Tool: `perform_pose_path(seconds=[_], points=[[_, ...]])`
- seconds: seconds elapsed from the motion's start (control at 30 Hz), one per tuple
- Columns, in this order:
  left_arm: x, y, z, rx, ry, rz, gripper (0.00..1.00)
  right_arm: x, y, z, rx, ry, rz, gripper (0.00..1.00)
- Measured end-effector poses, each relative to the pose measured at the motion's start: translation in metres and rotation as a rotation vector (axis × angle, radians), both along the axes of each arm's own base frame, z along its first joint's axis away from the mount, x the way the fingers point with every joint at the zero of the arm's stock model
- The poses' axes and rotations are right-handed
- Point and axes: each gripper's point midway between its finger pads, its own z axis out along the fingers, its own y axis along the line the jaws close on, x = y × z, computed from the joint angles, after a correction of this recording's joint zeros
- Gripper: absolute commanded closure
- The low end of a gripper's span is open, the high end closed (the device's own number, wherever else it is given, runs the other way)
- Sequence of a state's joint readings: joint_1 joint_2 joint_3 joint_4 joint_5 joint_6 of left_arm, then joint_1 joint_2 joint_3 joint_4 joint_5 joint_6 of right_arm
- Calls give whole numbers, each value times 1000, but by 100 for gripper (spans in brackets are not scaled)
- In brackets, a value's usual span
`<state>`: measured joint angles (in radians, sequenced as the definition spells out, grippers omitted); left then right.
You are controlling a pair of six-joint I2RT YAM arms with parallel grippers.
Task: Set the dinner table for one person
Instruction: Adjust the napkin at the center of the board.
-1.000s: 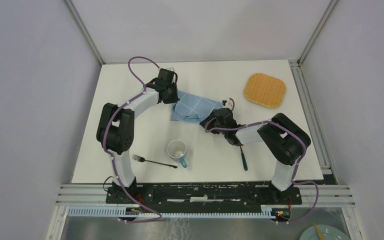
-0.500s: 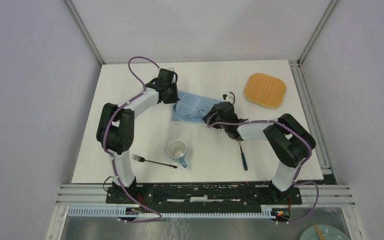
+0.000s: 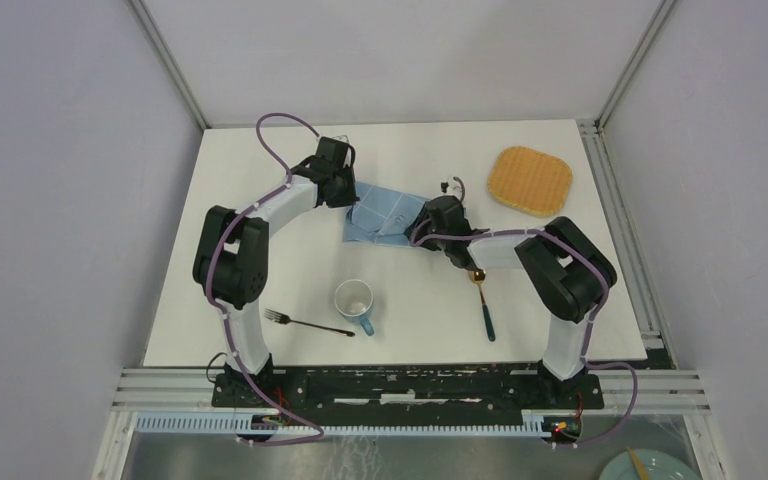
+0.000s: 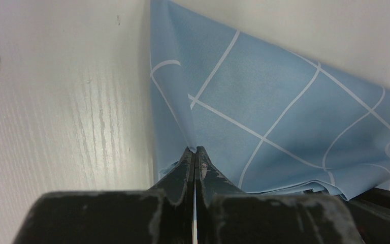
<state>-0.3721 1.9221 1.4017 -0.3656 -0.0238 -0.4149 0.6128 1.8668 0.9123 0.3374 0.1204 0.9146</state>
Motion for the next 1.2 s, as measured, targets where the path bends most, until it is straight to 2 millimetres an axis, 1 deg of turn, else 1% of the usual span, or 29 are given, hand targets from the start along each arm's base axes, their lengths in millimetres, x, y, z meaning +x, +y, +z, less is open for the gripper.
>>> perform_pose_path(seconds=[0.07,0.2,0.47,0.63,0.8,0.87,0.93,1.0,1.03,1.13,1.2], points=[[0,0,0,0,0,0,98,-1,-1,-6,-8,11,0,64],[0,0,0,0,-1,0,98,5,2,-5,-21,3,13,64],[0,1,0,1,0,1,98,34,5,1,-57,-21,16,64],[0,1,0,0,-1,1,98,60,3,19,-70,-63,5,64],[0,1,0,1,0,1,98,93,5,47,-58,-127,-12,63],[0,1,0,0,0,1,98,109,7,56,-58,-146,-16,63],[0,1,0,0,-1,1,98,126,12,61,-60,-159,-8,63],[0,1,0,1,0,1,98,136,10,61,-64,-161,-8,62],[0,1,0,0,-1,1,98,137,9,60,-69,-160,-6,62],[0,1,0,0,-1,1,98,132,2,53,-93,-139,5,62],[0,1,-1,1,1,1,98,119,-6,47,-110,-116,12,62]])
